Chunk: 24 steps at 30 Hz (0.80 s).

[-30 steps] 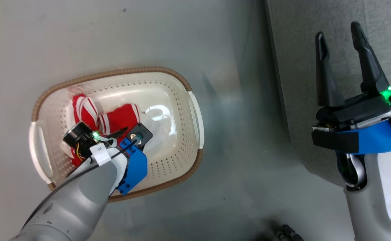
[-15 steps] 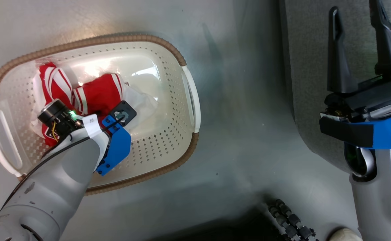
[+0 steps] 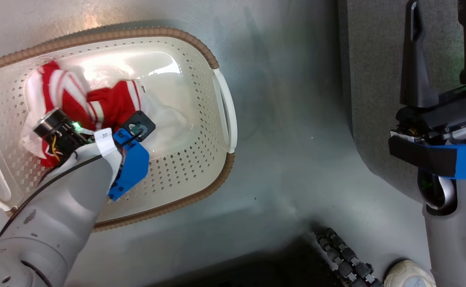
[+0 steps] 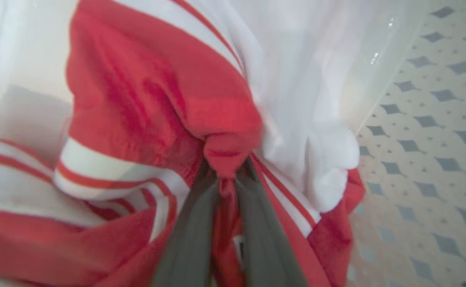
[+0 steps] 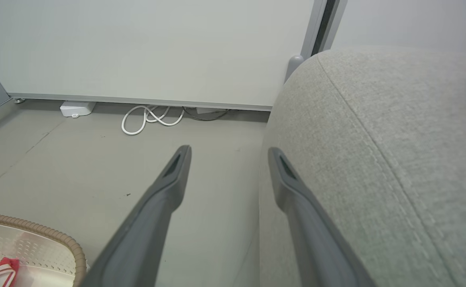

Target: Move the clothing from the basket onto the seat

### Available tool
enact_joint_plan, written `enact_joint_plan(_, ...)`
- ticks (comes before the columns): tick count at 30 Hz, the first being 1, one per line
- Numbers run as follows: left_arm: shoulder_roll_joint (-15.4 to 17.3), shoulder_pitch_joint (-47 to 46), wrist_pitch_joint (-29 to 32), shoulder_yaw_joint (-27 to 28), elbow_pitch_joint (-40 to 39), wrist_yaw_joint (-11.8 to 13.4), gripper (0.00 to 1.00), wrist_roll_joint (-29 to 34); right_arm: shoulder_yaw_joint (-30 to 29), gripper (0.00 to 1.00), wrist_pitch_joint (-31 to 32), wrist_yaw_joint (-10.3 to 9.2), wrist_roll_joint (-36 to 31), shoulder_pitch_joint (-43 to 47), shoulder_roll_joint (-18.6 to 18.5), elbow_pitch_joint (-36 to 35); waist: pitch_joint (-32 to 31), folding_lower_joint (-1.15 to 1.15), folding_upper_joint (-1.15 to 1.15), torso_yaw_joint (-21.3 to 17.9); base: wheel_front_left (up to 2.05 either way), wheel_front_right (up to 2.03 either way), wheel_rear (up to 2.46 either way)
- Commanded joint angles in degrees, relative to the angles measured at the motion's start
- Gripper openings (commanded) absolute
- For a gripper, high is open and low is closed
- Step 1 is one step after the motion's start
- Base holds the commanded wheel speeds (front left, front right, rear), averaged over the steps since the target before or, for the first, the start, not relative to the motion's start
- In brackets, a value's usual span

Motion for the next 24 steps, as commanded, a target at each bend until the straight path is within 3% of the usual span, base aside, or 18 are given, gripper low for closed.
enact_joint_plan(1, -0.44, -0.34, -0.52, -0.06, 0.07, -0.08, 0.0, -0.02, -0.17, 1.0, -0.05, 0.03, -0.4, -0.96, -0.07, -0.1, -0.2, -0.01, 0.0, 0.2, 0.0, 0.0, 0.0)
enact_joint_plan(12, -3.58, 2.18, -6.78, 0.91, 0.25, 0.24, 0.0, -2.24, -0.27, 1.0, -0.05, 0.03, -0.38, -0.3, -0.21, 1.89, -6.21, -0.01, 0.0, 2.23, 0.0, 0.0, 0.0)
enact_joint_plan(24, -6.5, 9.58, -15.36, 3.32, 0.35, 0.17, 0.0, -6.61, -0.16, 1.0, -0.05, 0.03, -0.41, 2.99, -0.39, 6.23, -20.31, -0.01, 0.0, 4.57, 0.0, 0.0, 0.0)
